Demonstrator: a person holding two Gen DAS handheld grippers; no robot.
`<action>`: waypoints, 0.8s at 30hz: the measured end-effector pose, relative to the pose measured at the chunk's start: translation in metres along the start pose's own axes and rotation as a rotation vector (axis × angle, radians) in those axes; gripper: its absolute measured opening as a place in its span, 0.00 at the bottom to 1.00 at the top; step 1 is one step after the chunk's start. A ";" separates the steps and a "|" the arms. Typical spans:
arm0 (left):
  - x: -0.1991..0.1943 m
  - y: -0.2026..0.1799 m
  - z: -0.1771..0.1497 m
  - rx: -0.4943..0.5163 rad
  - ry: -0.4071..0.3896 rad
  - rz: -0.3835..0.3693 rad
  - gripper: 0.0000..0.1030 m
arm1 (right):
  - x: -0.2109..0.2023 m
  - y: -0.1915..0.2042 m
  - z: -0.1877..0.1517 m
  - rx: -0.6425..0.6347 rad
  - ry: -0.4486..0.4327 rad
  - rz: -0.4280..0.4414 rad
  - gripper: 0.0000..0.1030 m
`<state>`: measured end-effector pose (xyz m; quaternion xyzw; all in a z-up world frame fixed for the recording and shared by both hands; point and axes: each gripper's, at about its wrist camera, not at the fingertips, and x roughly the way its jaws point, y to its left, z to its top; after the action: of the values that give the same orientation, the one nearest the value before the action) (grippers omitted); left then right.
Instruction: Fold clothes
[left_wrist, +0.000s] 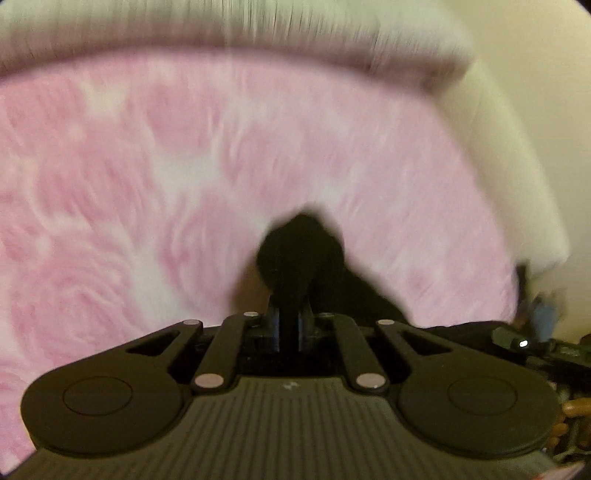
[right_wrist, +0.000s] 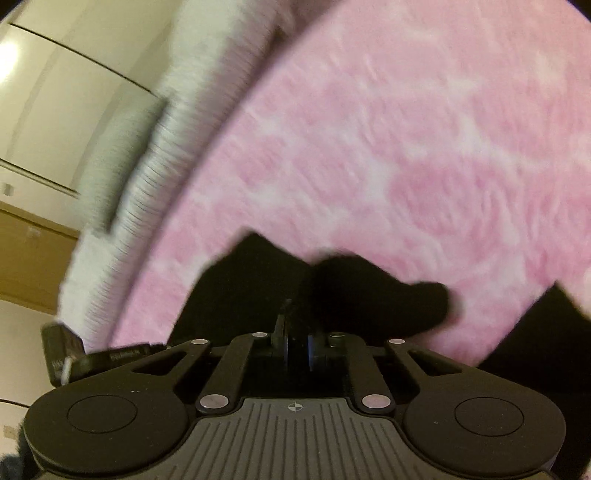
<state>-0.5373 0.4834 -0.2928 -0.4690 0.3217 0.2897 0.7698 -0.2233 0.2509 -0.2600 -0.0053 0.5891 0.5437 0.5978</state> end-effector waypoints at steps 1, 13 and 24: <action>-0.023 -0.004 0.005 -0.002 -0.041 -0.015 0.05 | -0.012 0.007 0.007 -0.006 -0.030 0.016 0.09; -0.314 -0.129 0.081 0.258 -0.668 -0.048 0.05 | -0.160 0.200 0.152 -0.329 -0.489 0.414 0.08; -0.375 -0.171 -0.069 0.117 -0.855 0.075 0.15 | -0.237 0.221 0.181 -0.507 -0.495 0.633 0.12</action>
<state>-0.6595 0.2994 0.0619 -0.2506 0.0066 0.4669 0.8480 -0.1741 0.3059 0.1036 0.1586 0.2504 0.8106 0.5051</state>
